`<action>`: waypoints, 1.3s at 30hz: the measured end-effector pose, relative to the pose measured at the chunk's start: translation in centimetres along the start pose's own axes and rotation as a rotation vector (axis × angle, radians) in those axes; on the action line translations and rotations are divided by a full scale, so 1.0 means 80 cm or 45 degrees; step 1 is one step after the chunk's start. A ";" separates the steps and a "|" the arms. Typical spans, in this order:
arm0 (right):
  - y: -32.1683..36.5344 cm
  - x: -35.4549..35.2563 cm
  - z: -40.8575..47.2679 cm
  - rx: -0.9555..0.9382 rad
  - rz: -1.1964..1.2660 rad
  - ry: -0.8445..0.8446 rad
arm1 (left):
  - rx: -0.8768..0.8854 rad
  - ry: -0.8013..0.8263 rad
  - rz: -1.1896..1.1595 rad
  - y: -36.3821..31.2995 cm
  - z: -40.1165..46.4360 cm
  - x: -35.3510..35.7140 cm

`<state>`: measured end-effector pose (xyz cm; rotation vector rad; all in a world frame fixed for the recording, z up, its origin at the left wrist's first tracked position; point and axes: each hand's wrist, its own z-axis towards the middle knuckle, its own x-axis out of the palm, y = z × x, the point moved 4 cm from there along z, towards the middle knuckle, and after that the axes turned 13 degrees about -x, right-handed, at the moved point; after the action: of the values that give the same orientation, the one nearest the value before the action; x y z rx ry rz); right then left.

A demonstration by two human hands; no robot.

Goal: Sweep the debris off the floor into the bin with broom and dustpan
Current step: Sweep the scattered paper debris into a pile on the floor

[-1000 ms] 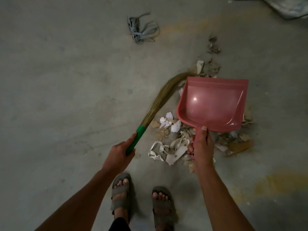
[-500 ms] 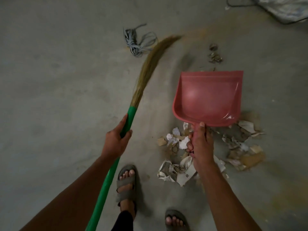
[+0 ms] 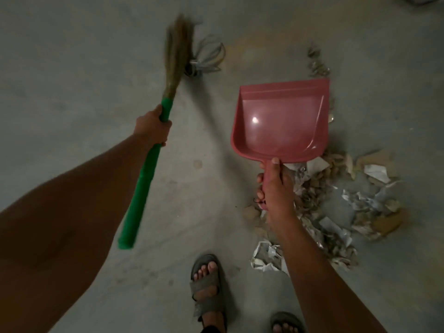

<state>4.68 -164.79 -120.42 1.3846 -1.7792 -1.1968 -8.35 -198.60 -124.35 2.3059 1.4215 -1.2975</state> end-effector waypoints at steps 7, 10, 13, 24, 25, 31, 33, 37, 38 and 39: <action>-0.036 -0.009 -0.014 0.050 0.009 -0.067 | 0.192 0.216 0.308 0.073 -0.049 0.072; -0.042 -0.030 -0.021 0.063 0.012 -0.124 | 0.289 0.298 0.225 0.122 -0.097 0.090; -0.040 -0.051 -0.028 0.076 -0.014 -0.156 | 0.350 0.369 0.013 0.156 -0.141 0.101; -0.036 -0.115 -0.034 0.038 -0.035 -0.194 | 0.111 0.208 -0.158 0.064 -0.116 0.118; -0.037 -0.119 -0.038 0.037 -0.035 -0.191 | 0.076 0.223 -0.092 0.053 -0.108 0.125; -0.041 -0.150 -0.062 0.062 0.014 -0.192 | 0.172 0.450 0.264 0.034 -0.164 0.159; -0.040 -0.162 -0.067 0.078 0.041 -0.187 | 0.217 0.449 0.273 0.044 -0.195 0.161; -0.024 -0.185 -0.073 0.070 0.058 -0.165 | 0.321 0.321 0.314 0.078 -0.249 0.143; -0.018 -0.191 -0.076 0.067 0.061 -0.156 | 0.335 0.279 0.328 0.086 -0.260 0.136; -0.012 -0.197 -0.079 0.064 0.062 -0.150 | 0.334 0.245 0.314 0.091 -0.270 0.129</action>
<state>15.12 -151.72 -117.37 1.3150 -1.9250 -1.2378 12.11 -184.66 -120.65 2.7382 1.0185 -1.2824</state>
